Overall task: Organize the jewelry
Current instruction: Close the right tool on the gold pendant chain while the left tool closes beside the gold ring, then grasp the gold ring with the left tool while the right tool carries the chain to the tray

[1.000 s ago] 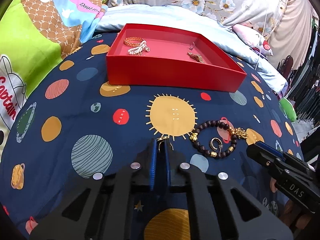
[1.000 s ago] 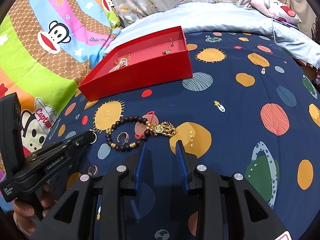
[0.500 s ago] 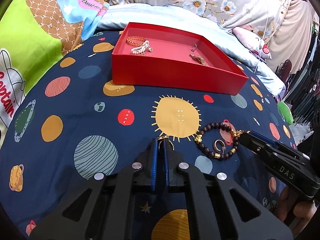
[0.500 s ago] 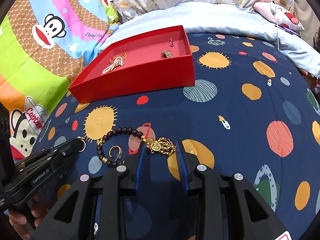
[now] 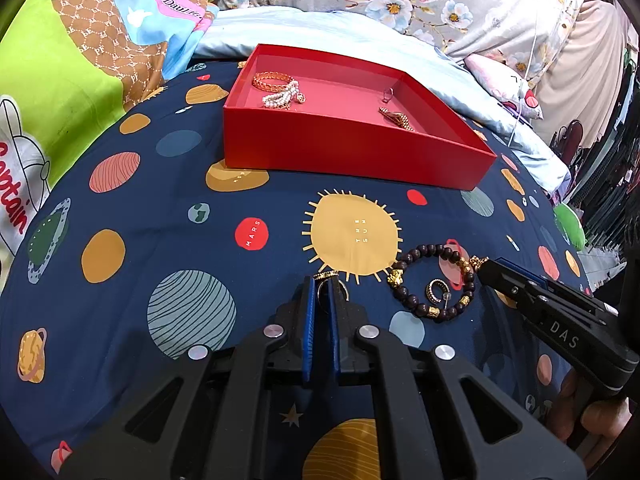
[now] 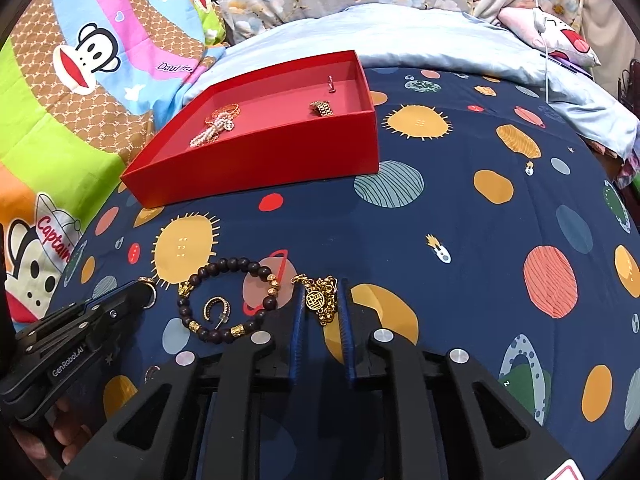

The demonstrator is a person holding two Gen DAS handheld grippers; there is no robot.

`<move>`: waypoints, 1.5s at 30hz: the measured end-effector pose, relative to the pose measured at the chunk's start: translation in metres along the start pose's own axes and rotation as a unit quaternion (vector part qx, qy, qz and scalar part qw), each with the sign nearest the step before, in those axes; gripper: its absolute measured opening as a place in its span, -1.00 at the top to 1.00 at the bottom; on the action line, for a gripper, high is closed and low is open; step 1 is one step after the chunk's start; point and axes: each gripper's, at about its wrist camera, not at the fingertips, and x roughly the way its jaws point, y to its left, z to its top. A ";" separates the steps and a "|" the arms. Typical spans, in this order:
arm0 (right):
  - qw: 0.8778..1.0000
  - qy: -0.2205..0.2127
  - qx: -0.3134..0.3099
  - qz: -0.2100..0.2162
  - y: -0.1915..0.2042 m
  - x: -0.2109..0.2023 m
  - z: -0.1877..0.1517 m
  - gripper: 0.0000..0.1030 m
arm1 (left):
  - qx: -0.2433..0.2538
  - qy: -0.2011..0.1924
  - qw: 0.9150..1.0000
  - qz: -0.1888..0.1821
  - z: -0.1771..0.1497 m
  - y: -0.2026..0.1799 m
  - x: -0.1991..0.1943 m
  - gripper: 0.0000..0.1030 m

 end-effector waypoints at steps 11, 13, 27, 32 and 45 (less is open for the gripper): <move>1.000 -0.026 0.010 -0.001 -0.003 -0.013 -0.003 0.83 | -0.004 -0.001 1.000 -0.005 -0.001 0.001 0.000 0.90; 0.999 -0.031 0.010 -0.001 -0.003 -0.017 -0.005 0.83 | -0.004 -0.001 1.000 -0.004 -0.001 0.001 -0.001 0.90; 0.998 -0.052 0.027 0.010 -0.012 -0.050 -0.010 0.83 | 0.004 -0.002 1.000 -0.021 -0.006 -0.013 -0.023 0.93; 0.998 -0.062 0.028 0.012 -0.012 -0.061 -0.010 0.83 | 0.010 -0.007 1.000 -0.020 -0.006 -0.014 -0.034 0.93; 0.995 -0.095 0.033 0.023 -0.016 -0.093 0.003 0.83 | 0.013 -0.041 0.999 -0.022 0.007 -0.012 -0.067 0.93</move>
